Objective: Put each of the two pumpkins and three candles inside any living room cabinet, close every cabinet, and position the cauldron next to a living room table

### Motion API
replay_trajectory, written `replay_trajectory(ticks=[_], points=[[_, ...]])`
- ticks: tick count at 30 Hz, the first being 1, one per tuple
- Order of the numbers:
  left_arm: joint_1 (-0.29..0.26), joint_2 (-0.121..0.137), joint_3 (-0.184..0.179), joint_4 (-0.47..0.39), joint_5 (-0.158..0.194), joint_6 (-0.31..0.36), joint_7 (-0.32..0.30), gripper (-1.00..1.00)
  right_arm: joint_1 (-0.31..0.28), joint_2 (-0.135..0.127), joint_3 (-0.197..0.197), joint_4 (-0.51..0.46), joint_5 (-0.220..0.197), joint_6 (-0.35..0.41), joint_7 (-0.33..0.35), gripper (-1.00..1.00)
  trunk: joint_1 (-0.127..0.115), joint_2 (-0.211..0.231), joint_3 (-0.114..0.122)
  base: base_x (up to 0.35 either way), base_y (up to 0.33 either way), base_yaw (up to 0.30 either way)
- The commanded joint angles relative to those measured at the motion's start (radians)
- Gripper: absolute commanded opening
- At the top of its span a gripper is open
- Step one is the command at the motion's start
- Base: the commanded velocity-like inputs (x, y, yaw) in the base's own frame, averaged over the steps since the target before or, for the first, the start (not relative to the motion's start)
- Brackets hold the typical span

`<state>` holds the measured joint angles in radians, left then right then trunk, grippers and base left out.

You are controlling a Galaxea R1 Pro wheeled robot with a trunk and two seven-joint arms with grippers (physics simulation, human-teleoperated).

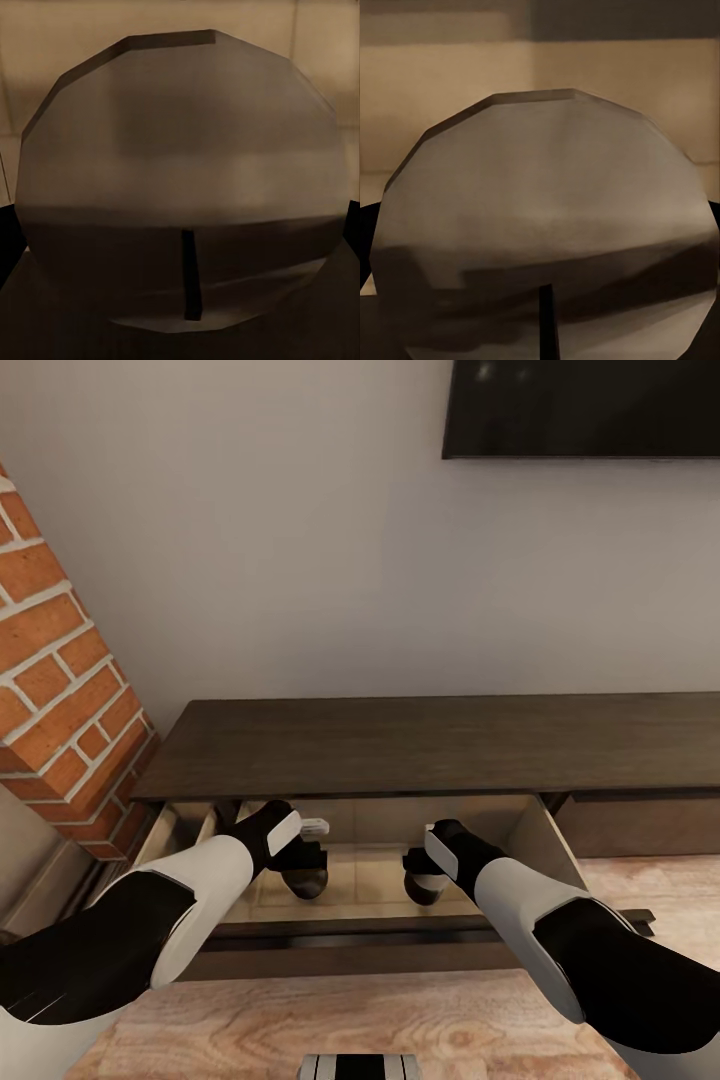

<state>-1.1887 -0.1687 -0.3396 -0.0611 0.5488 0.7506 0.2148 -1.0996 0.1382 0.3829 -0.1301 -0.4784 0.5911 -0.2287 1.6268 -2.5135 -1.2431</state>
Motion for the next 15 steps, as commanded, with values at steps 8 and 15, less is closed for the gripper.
replay_trajectory(ticks=[8,15], points=[[0.000,0.000,-0.004,-0.002,0.009,0.003,0.008,-1.00,0.000,0.000,0.007,-0.002,-0.011,0.004,-0.008,-1.00,0.000,0.000,-0.001,0.000,0.000,0.000],[0.000,0.000,-0.004,-0.002,0.009,0.003,0.008,-1.00,0.000,0.000,0.007,-0.002,-0.011,0.004,-0.008,-1.00,0.000,0.000,-0.001,0.000,0.000,0.000]])
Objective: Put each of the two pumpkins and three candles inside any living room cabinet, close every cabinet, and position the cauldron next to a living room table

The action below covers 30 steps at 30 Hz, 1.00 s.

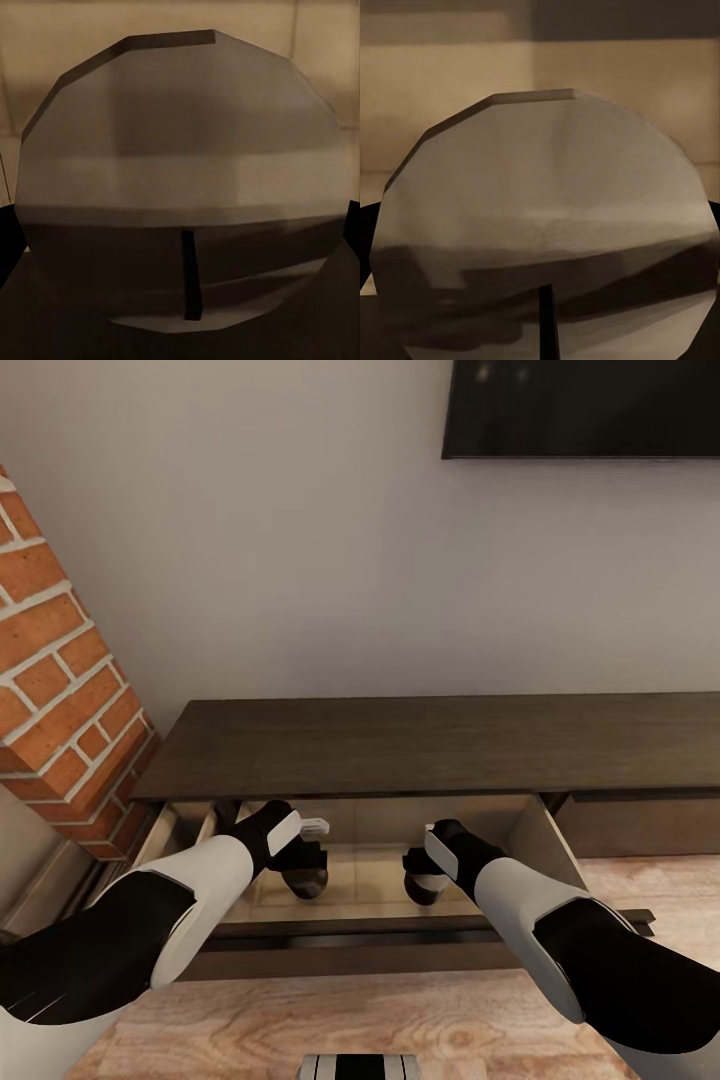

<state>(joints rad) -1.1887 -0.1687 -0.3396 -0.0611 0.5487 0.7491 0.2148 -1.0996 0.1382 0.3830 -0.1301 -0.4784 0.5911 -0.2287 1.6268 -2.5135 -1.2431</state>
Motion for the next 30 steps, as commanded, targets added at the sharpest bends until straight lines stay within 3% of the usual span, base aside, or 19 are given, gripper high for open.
replay_trajectory(ticks=[1,5,6,30], points=[[0.000,0.000,-0.004,-0.002,0.010,0.004,0.008,-1.00,0.000,0.000,0.007,-0.002,-0.011,0.004,-0.008,-1.00,0.000,0.000,-0.001,0.000,0.000,0.000],[0.000,0.000,-0.004,-0.002,0.010,0.004,0.008,-1.00,0.000,0.000,0.007,-0.002,-0.011,0.004,-0.008,-1.00,0.000,0.000,-0.001,0.000,0.000,0.000],[0.000,0.000,-0.004,-0.002,0.010,0.004,0.008,-1.00,0.000,0.000,0.007,-0.002,-0.011,0.004,-0.008,1.00,0.000,0.000,-0.001,0.000,0.000,0.000],[0.000,0.000,-0.004,-0.002,0.010,0.004,0.008,-1.00,0.000,0.000,0.005,-0.002,-0.011,0.004,-0.008,1.00,0.000,0.000,-0.001,0.000,0.000,0.000]])
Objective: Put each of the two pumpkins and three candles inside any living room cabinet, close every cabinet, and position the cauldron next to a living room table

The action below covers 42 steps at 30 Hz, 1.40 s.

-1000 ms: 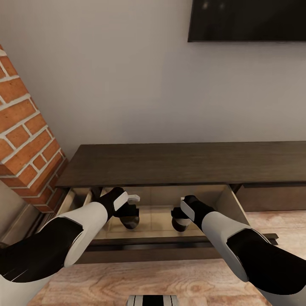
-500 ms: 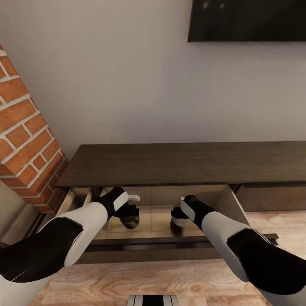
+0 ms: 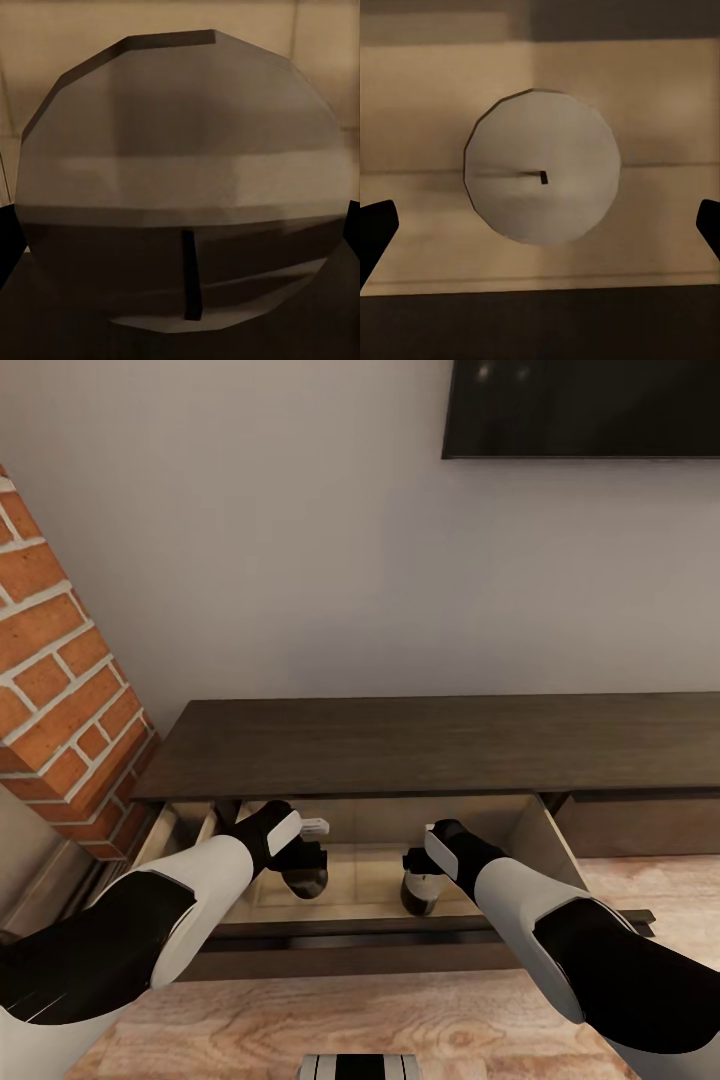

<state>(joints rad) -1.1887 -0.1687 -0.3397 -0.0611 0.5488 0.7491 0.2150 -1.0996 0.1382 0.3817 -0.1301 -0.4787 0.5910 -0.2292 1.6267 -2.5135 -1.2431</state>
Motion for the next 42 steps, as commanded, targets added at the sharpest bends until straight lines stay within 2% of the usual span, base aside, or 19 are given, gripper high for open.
replay_trajectory(ticks=[1,19,25,36,37,42], points=[[0.000,0.000,-0.004,-0.002,0.010,0.004,0.007,-1.00,0.000,0.000,0.007,-0.002,-0.011,0.004,-0.007,1.00,0.000,0.000,-0.001,0.000,0.000,0.000],[0.001,0.000,-0.004,-0.002,0.010,0.004,0.007,-1.00,0.000,0.000,0.007,-0.002,-0.011,0.004,-0.007,1.00,0.000,0.000,-0.001,0.000,0.000,0.000],[0.001,0.000,-0.004,-0.002,0.010,0.004,0.007,-1.00,0.000,0.000,0.008,-0.001,-0.011,0.004,-0.007,1.00,0.003,-0.002,-0.024,0.000,0.000,0.000],[0.001,0.000,-0.004,-0.003,0.010,0.003,0.007,-1.00,0.000,0.000,0.008,-0.002,-0.011,0.004,-0.007,1.00,0.003,-0.002,-0.024,0.000,0.000,0.000],[0.001,0.000,-0.004,-0.003,0.010,0.003,0.007,1.00,0.000,0.000,0.008,-0.002,-0.011,0.004,-0.007,1.00,0.003,-0.002,-0.024,0.000,0.000,0.000],[0.001,0.000,-0.004,-0.003,0.010,0.001,0.007,1.00,0.000,0.000,0.008,-0.002,-0.011,0.004,-0.007,1.00,0.003,-0.002,-0.024,0.000,0.000,0.000]])
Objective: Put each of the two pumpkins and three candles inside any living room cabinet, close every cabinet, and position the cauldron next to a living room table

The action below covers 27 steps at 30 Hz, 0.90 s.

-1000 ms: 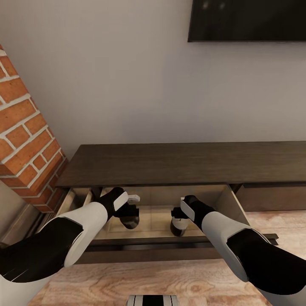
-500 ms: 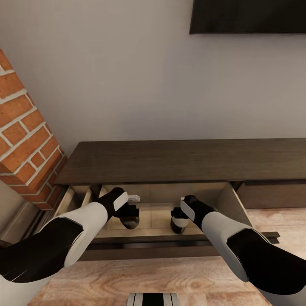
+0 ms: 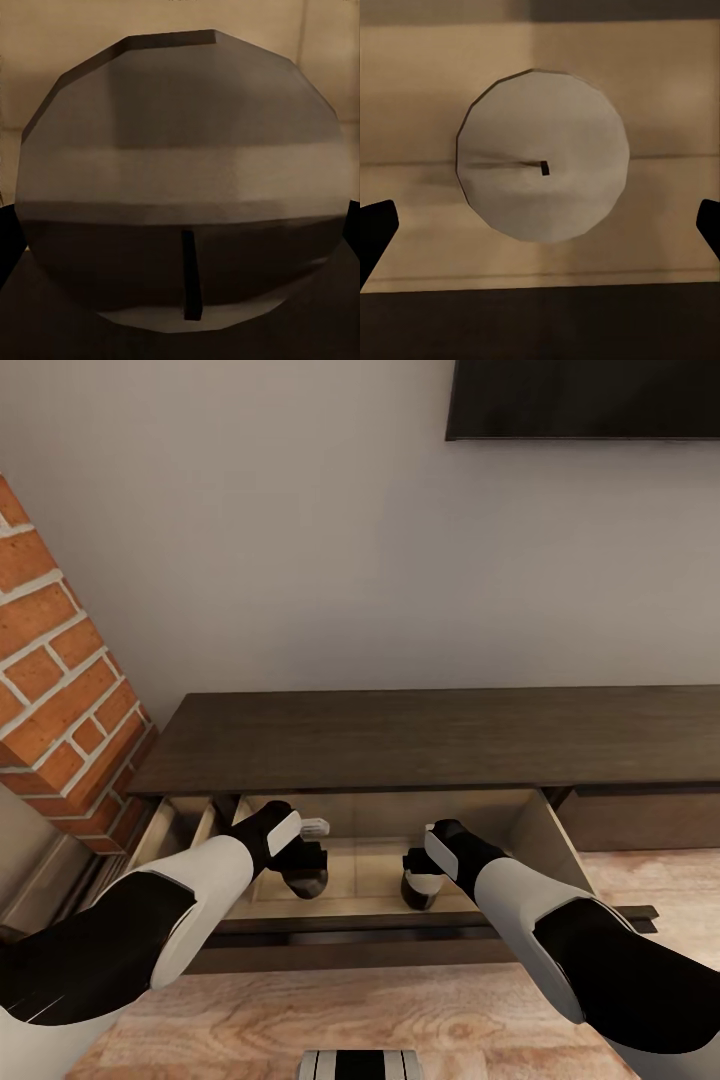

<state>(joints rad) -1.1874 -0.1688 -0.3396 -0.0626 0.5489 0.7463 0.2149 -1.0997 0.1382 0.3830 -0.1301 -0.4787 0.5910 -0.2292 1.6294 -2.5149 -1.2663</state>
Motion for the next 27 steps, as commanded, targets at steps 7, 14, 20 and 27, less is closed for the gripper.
replay_trajectory(ticks=[7,14,20,27], points=[[0.000,0.000,-0.004,-0.002,0.010,0.004,0.007,1.00,0.000,0.000,0.006,-0.002,-0.011,0.004,-0.007,1.00,0.000,0.000,-0.001,0.000,0.000,0.000],[0.000,0.000,-0.004,-0.002,0.010,0.004,0.007,1.00,0.000,0.000,0.006,-0.002,-0.011,0.004,-0.007,1.00,0.000,0.000,-0.001,0.000,0.000,0.000],[0.003,0.000,-0.004,-0.003,0.010,-0.032,0.007,1.00,0.000,0.000,0.005,-0.002,-0.011,0.004,-0.006,1.00,0.000,0.000,-0.001,0.000,0.000,0.000],[0.003,0.000,-0.004,-0.002,0.008,-0.127,0.007,1.00,0.000,0.000,0.005,-0.002,-0.011,0.004,-0.006,1.00,0.000,0.000,-0.001,0.000,0.000,0.000]])
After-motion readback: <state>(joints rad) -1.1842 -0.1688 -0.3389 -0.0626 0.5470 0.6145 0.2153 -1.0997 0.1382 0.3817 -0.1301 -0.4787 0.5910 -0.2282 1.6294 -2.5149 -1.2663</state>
